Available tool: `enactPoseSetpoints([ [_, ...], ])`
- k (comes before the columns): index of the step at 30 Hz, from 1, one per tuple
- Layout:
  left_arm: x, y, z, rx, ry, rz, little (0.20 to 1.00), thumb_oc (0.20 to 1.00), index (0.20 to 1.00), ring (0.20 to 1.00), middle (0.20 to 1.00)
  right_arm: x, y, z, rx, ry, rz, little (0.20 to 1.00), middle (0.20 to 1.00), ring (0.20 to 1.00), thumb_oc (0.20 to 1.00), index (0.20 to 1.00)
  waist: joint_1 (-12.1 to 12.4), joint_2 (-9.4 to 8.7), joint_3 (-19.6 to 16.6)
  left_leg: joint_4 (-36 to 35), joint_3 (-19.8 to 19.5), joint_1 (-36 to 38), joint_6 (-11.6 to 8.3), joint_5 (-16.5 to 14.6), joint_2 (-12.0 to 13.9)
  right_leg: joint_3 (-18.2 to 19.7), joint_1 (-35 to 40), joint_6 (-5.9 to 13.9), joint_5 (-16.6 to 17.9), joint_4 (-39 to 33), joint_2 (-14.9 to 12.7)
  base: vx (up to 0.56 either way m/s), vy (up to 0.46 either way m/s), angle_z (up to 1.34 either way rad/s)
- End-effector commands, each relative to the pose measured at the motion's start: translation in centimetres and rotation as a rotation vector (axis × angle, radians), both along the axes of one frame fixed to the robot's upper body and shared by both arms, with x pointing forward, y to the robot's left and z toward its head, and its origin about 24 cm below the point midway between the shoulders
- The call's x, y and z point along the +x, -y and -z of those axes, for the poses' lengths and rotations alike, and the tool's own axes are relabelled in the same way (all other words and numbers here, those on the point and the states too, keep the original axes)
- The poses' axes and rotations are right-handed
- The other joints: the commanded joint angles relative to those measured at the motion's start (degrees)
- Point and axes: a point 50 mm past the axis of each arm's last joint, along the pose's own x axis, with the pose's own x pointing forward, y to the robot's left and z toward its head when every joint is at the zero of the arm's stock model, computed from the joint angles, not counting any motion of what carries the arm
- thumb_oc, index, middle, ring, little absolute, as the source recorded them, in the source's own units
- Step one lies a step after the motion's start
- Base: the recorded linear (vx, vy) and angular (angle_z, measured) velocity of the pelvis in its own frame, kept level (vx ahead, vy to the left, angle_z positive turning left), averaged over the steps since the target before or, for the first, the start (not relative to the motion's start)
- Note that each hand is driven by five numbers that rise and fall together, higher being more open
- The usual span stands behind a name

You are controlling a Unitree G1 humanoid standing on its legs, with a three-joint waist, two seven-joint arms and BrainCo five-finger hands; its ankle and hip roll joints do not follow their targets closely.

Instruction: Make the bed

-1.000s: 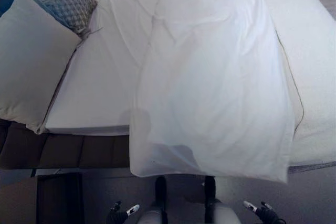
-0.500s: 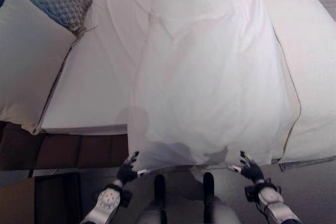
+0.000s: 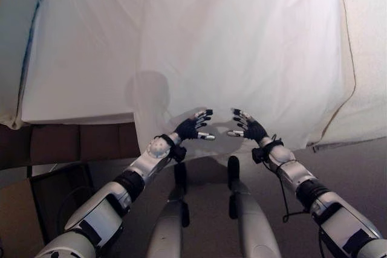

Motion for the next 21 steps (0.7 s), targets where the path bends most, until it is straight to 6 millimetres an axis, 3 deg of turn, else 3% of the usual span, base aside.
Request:
enactPoseSetpoints([
  [1, 0.4, 1.4, -0.8, -0.005, 0.043, 0.034, 1.000, 1.000, 1.000, 1.000, 1.000, 0.3, 0.0, -0.3, 0.067, -0.017, -0.008, 1.000, 1.000, 1.000, 1.000, 1.000, -0.47, -1.60, -2.58, 10.57, -0.29, -6.79, -1.19, -3.88, -0.65, 2.84, -4.12, 4.56, 1.84, 3.05, -3.35, -0.07, 0.006, 0.11],
  [4, 2.7, 1.3, -3.8, 0.026, 0.191, -0.141, 1.000, 1.000, 1.000, 1.000, 1.000, 2.7, -0.3, -3.5, 0.033, 0.063, 0.050, 1.000, 1.000, 1.000, 1.000, 1.000, -0.39, -1.16, -1.28, 15.94, -0.18, -12.13, -1.11, -5.31, -0.44, 3.40, -9.94, 4.01, 0.36, 8.74, -3.37, -0.08, -0.002, 0.07],
  [5, 2.7, 1.3, -3.8, 0.026, 0.191, -0.141, 1.000, 1.000, 1.000, 1.000, 1.000, 2.7, -0.3, -3.5, 0.033, 0.063, 0.050, 1.000, 1.000, 1.000, 1.000, 1.000, -0.41, -1.16, -1.44, 15.92, -0.19, -12.31, -1.11, -5.24, -0.46, 3.41, -10.13, 4.02, 0.40, 8.75, -3.39, -0.07, -0.011, 0.03],
  [7, 3.9, 0.8, -5.5, 0.007, 0.246, -0.263, 1.000, 1.000, 1.000, 1.000, 1.000, 4.2, -0.5, -6.4, 0.005, 0.141, 0.080, 1.000, 1.000, 1.000, 1.000, 1.000, -0.36, -1.21, -0.57, 20.14, -0.08, -16.22, -1.05, -6.36, -0.27, 3.94, -14.37, 3.66, -0.45, 13.22, -3.33, -0.08, -0.009, 0.00],
  [10, 4.5, 0.4, -6.0, -0.020, 0.237, -0.320, 1.000, 1.000, 1.000, 1.000, 1.000, 5.0, -0.7, -8.0, -0.021, 0.182, 0.109, 1.000, 1.000, 1.000, 1.000, 1.000, -0.62, -1.40, -0.51, 22.32, 0.35, -19.13, -1.11, -6.82, 0.15, 4.38, -17.38, 3.58, -0.82, 15.16, -3.38, -0.05, 0.000, 0.02],
  [12, 5.9, -0.9, -8.0, 0.030, 0.288, -0.434, 1.000, 1.000, 1.000, 1.000, 1.000, 6.2, -0.6, -11.0, -0.041, 0.240, 0.166, 1.000, 1.000, 1.000, 1.000, 1.000, -0.77, -1.62, -0.15, 26.89, 0.35, -24.03, -1.50, -7.59, 0.78, 4.67, -22.07, 2.97, -1.82, 19.53, -3.03, -0.07, -0.033, -0.04],
  [13, 5.9, -0.9, -8.0, 0.030, 0.289, -0.434, 1.000, 1.000, 1.000, 1.000, 1.000, 6.2, -0.6, -11.0, -0.041, 0.240, 0.166, 1.000, 1.000, 1.000, 1.000, 1.000, -0.82, -1.63, -0.38, 26.85, 0.34, -24.31, -1.49, -7.48, 0.73, 4.68, -22.36, 2.98, -1.75, 19.53, -3.07, -0.07, -0.047, -0.02],
  [14, 6.5, -2.0, -9.4, 0.068, 0.331, -0.514, 1.000, 1.000, 1.000, 1.000, 1.000, 6.9, -0.3, -12.5, -0.039, 0.262, 0.218, 1.000, 1.000, 1.000, 1.000, 1.000, -0.92, -1.86, -0.21, 29.81, 0.27, -26.72, -1.61, -8.36, 1.12, 4.84, -24.83, 2.62, -2.53, 22.09, -2.93, -0.03, -0.032, -0.02],
  [17, 7.1, -3.9, -10.8, 0.064, 0.352, -0.605, 1.000, 1.000, 1.000, 1.000, 1.000, 7.5, 0.0, -14.8, -0.052, 0.309, 0.281, 1.000, 1.000, 1.000, 1.000, 1.000, -0.94, -2.03, -0.70, 32.89, 0.32, -29.93, -1.28, -9.59, 1.78, 5.51, -28.58, 2.37, -3.09, 25.01, -2.66, -0.03, -0.004, -0.06],
  [20, 7.3, -5.1, -11.9, 0.092, 0.387, -0.665, 1.000, 1.000, 1.000, 1.000, 1.000, 7.7, 0.5, -15.9, -0.091, 0.333, 0.319, 1.000, 1.000, 1.000, 1.000, 1.000, -0.66, -1.98, -0.80, 34.24, 0.54, -31.53, -1.15, -10.01, 1.89, 5.56, -30.25, 2.29, -3.47, 26.56, -2.44, -0.02, 0.011, -0.16],
  [21, 7.5, -6.5, -13.2, 0.113, 0.424, -0.710, 1.000, 1.000, 1.000, 1.000, 1.000, 7.8, 1.2, -17.0, -0.091, 0.353, 0.350, 1.000, 1.000, 1.000, 1.000, 1.000, -0.62, -2.00, -0.26, 34.55, 0.51, -31.88, -1.21, -10.12, 1.70, 5.22, -30.41, 2.24, -3.80, 26.84, -2.52, -0.02, 0.000, -0.12],
])
